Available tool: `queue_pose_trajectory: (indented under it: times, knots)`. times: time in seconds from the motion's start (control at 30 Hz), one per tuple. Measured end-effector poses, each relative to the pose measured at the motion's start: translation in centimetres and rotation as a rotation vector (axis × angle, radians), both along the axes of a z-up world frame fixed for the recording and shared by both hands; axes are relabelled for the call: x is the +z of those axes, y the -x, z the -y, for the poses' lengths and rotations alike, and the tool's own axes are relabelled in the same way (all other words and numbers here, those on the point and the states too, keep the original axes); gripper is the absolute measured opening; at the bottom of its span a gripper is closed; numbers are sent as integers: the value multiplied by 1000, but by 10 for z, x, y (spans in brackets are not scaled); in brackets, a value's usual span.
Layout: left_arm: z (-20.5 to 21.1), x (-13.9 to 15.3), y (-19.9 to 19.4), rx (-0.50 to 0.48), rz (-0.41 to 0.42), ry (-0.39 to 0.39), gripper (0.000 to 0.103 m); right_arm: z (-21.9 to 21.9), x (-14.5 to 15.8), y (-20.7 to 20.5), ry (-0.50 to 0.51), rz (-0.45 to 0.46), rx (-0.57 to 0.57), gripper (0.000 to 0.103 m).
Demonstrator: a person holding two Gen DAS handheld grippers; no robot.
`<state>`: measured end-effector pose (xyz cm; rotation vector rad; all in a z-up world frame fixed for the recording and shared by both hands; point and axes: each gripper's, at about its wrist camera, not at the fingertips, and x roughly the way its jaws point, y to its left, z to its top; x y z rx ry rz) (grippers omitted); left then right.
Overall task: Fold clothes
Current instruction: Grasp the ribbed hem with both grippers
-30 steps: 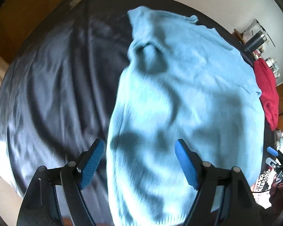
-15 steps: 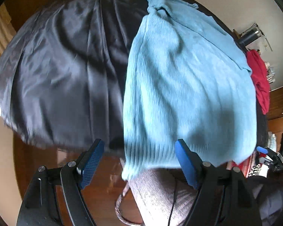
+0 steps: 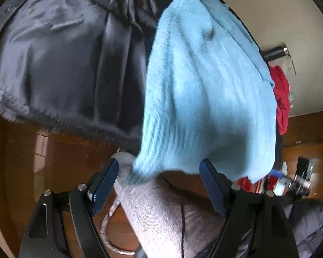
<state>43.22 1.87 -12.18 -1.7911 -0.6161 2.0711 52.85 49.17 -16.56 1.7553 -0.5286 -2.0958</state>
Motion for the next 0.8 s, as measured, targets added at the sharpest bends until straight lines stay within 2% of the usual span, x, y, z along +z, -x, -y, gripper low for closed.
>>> queue_pose_trajectory:
  times: [0.1,0.3,0.4,0.47,0.53,0.57,0.63,0.7,0.8]
  knots:
    - [-1,-7,7,0,-7,-54,81,-3,-8,-5,12,24,-9,103]
    - [-8,-13,16,-19,-14,-128,80,-9,-30,-1,97,39,-72,103]
    - [-12,-15,19,-29,-10,-160,80,-7,-44,3,160,61,-85,100]
    - [-14,-16,22,-41,-3,-167,80,-5,-53,5,208,79,-93,88]
    - [-16,-18,24,-51,12,-174,80,-5,-61,6,238,107,-100,56]
    - [-16,-19,24,-53,24,-180,79,-4,-62,6,234,113,-93,43]
    - [-15,-17,23,-55,33,-207,65,-2,-63,5,226,122,-76,29]
    - [-11,-15,19,-52,43,-215,59,0,-64,4,217,132,-59,21]
    - [-7,-9,12,-65,57,-198,45,1,-50,-2,250,96,-16,17]
